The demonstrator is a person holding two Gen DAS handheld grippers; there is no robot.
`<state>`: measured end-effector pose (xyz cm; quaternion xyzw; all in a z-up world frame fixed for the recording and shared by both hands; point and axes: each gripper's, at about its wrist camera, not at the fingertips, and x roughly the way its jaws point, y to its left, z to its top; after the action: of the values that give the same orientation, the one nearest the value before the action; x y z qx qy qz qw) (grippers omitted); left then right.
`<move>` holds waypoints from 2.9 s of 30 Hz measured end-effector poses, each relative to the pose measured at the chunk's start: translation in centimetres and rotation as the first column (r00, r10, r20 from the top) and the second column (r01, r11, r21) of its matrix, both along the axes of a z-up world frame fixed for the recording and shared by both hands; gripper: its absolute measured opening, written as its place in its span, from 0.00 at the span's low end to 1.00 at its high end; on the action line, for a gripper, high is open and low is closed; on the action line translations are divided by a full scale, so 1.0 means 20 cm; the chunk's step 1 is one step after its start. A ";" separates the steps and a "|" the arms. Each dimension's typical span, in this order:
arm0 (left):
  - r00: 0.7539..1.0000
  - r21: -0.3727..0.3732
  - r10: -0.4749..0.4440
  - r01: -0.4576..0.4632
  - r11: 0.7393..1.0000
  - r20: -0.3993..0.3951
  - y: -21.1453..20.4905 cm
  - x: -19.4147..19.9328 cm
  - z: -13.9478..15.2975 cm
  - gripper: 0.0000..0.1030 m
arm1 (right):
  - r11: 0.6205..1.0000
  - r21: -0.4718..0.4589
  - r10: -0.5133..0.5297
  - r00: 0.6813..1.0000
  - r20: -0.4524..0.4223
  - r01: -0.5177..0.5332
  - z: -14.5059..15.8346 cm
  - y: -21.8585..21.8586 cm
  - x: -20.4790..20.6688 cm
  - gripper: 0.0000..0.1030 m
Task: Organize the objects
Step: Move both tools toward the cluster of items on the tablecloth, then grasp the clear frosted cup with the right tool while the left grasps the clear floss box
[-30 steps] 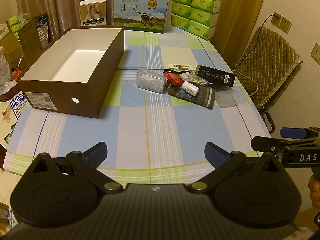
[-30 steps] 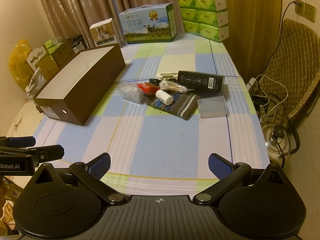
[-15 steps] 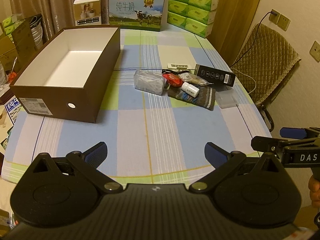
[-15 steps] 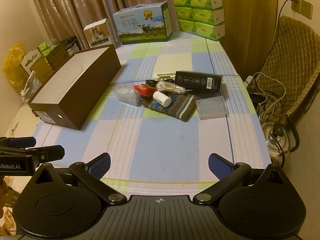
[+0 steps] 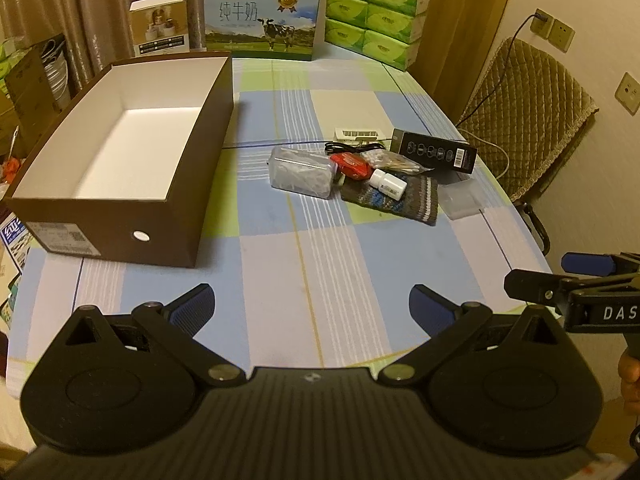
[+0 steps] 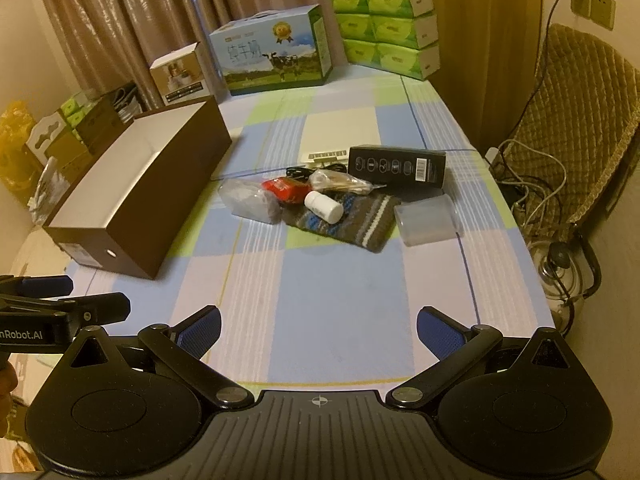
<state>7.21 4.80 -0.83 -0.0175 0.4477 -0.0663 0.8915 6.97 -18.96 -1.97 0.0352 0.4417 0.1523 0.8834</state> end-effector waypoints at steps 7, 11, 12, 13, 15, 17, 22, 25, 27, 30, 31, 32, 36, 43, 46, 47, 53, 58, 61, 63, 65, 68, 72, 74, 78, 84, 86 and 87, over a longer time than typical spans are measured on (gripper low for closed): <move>0.999 0.011 -0.051 0.051 0.999 -0.005 0.05 0.11 -0.01 0.99 | 0.998 0.014 -0.061 0.998 -0.009 0.062 -0.02 0.04 0.04 0.98; 0.996 0.016 -0.088 0.088 0.996 -0.003 0.08 0.16 -0.02 0.99 | 0.994 0.013 -0.106 0.994 -0.016 0.107 -0.04 0.07 0.05 0.98; 0.995 0.018 -0.098 0.099 0.995 -0.004 0.08 0.18 -0.02 0.99 | 0.993 0.016 -0.118 0.993 -0.020 0.118 -0.04 0.07 0.05 0.98; 0.994 0.020 -0.109 0.109 0.994 -0.005 0.08 0.19 -0.02 0.99 | 0.991 0.019 -0.129 0.991 -0.024 0.129 -0.05 0.07 0.05 0.98; 0.992 0.026 -0.127 0.127 0.992 -0.005 0.09 0.22 -0.03 0.99 | 0.988 0.022 -0.154 0.988 -0.026 0.154 -0.06 0.07 0.06 0.98; 0.990 0.027 -0.142 0.142 0.989 -0.006 0.10 0.24 -0.04 0.99 | 0.986 0.022 -0.166 0.986 -0.023 0.167 -0.07 0.08 0.05 0.98; 0.987 0.018 -0.163 0.163 0.986 -0.017 0.11 0.30 -0.07 0.99 | 0.981 0.012 -0.193 0.981 -0.020 0.193 -0.08 0.08 0.06 0.98; 0.984 0.013 -0.174 0.175 0.985 -0.022 0.10 0.33 -0.08 0.99 | 0.980 0.007 -0.199 0.980 -0.014 0.199 -0.09 0.07 0.08 0.98; 0.984 0.009 -0.179 0.179 0.984 -0.027 0.08 0.34 -0.10 0.99 | 0.980 0.007 -0.199 0.980 -0.008 0.199 -0.09 0.05 0.09 0.98; 0.984 0.007 -0.177 0.177 0.984 -0.032 0.06 0.37 -0.11 0.99 | 0.980 0.001 -0.199 0.980 0.005 0.199 -0.10 0.03 0.13 0.98; 0.984 0.005 -0.176 0.176 0.984 -0.033 0.06 0.38 -0.11 0.99 | 0.980 0.001 -0.198 0.980 0.010 0.198 -0.10 0.02 0.14 0.98; 0.984 0.004 -0.173 0.173 0.985 -0.034 0.06 0.39 -0.12 0.99 | 0.980 0.002 -0.198 0.980 0.015 0.198 -0.10 0.01 0.16 0.98; 0.988 -0.008 -0.151 0.150 0.989 -0.038 0.04 0.44 -0.13 0.99 | 0.983 0.000 -0.181 0.983 0.040 0.181 -0.11 -0.04 0.25 0.98; 0.993 -0.016 -0.108 0.108 0.994 -0.037 -0.04 0.55 -0.17 0.99 | 0.990 -0.006 -0.142 0.987 0.078 0.142 -0.17 -0.15 0.43 0.98; 0.995 -0.008 -0.090 0.090 0.996 -0.031 -0.08 0.61 -0.20 0.99 | 0.991 -0.024 -0.129 0.988 0.084 0.132 -0.23 -0.20 0.51 0.98; 0.996 -0.007 -0.082 0.082 0.997 -0.032 -0.10 0.62 -0.21 0.99 | 0.991 -0.031 -0.125 0.989 0.082 0.128 -0.26 -0.21 0.54 0.98; 0.999 0.005 -0.040 0.040 0.999 -0.036 -0.14 0.74 -0.30 0.99 | 0.992 -0.074 -0.098 0.993 0.058 0.102 -0.41 -0.28 0.72 0.88; 0.999 0.032 0.000 0.002 1.000 -0.039 -0.13 0.81 -0.36 0.99 | 0.991 -0.106 -0.076 0.997 0.032 0.079 -0.52 -0.30 0.83 0.88; 0.999 0.043 0.016 -0.015 0.999 -0.045 -0.12 0.85 -0.39 0.99 | 0.990 -0.130 -0.053 0.998 0.024 0.056 -0.56 -0.29 0.88 0.88; 0.999 0.057 0.021 -0.018 0.998 -0.047 -0.12 0.87 -0.41 0.99 | 0.989 -0.144 -0.039 0.999 0.021 0.042 -0.59 -0.28 0.91 0.87; 0.999 0.076 0.021 -0.018 0.997 -0.046 -0.12 0.89 -0.43 0.99 | 0.988 -0.154 -0.024 1.000 0.012 0.025 -0.61 -0.27 0.94 0.81; 0.999 0.096 0.019 -0.014 0.995 -0.045 -0.13 0.91 -0.45 0.99 | 0.986 -0.166 -0.009 1.000 -0.003 0.009 -0.64 -0.26 0.96 0.72; 0.999 0.112 0.008 -0.003 0.994 -0.047 -0.14 0.95 -0.49 0.99 | 0.982 -0.191 0.010 1.000 0.012 -0.007 -0.64 -0.26 0.95 0.68; 0.999 0.123 -0.005 0.011 0.992 -0.047 -0.14 0.97 -0.51 0.98 | 0.984 -0.177 -0.006 1.000 0.002 0.006 -0.64 -0.28 0.96 0.68; 0.999 0.142 -0.032 0.038 0.989 -0.044 -0.16 1.01 -0.53 0.98 | 0.988 -0.154 -0.032 0.999 -0.008 0.030 -0.61 -0.33 0.96 0.68; 0.996 0.158 -0.072 0.078 0.984 -0.045 -0.19 1.11 -0.58 0.95 | 0.989 -0.136 -0.068 0.998 -0.014 0.065 -0.58 -0.40 0.95 0.68; 0.996 0.166 -0.080 0.087 0.982 -0.044 -0.19 1.13 -0.60 0.95 | 0.988 -0.132 -0.080 0.997 -0.014 0.078 -0.57 -0.42 0.95 0.68; 0.995 0.165 -0.088 0.094 0.982 -0.041 -0.19 1.14 -0.61 0.94 | 0.988 -0.130 -0.084 0.996 -0.013 0.082 -0.57 -0.43 0.95 0.68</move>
<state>30.01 0.96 -12.96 0.0764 0.4670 -0.0691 0.8782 25.94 -27.59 -13.38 -0.0024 0.4570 0.0860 0.8853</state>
